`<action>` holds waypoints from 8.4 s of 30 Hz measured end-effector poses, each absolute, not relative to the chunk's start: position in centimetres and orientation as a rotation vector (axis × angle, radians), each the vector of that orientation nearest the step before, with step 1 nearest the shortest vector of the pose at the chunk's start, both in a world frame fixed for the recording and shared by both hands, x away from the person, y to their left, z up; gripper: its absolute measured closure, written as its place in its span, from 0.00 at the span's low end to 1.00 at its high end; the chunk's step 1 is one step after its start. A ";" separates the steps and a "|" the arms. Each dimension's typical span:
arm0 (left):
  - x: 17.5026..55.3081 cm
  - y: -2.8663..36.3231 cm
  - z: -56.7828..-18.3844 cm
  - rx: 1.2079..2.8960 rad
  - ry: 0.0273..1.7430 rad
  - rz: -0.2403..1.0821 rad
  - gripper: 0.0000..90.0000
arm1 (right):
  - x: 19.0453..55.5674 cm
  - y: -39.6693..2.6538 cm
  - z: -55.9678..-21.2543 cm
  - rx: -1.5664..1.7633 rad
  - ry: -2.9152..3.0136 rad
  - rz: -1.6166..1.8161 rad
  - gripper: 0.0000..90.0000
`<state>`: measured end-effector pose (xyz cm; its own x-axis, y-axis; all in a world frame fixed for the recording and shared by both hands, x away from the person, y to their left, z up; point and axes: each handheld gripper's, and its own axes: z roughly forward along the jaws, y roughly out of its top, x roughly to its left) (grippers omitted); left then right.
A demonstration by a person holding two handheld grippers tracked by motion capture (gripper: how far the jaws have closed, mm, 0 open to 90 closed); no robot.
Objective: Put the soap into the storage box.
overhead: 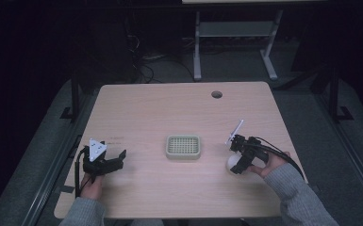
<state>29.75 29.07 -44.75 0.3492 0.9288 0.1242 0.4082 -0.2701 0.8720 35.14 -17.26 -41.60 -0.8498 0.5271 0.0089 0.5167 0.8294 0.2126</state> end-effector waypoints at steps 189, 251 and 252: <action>29.9 29.5 -44.5 1.796 1.197 0.853 0.14 | 42.5 -0.2 -38.7 0.423 3.079 0.318 0.26; 29.9 29.6 -44.5 1.787 1.200 0.856 0.14 | 43.2 1.1 -41.3 0.412 3.082 0.226 0.26; 29.9 29.6 -44.5 1.785 1.201 0.856 0.14 | 43.2 1.1 -41.3 0.412 3.082 0.226 0.26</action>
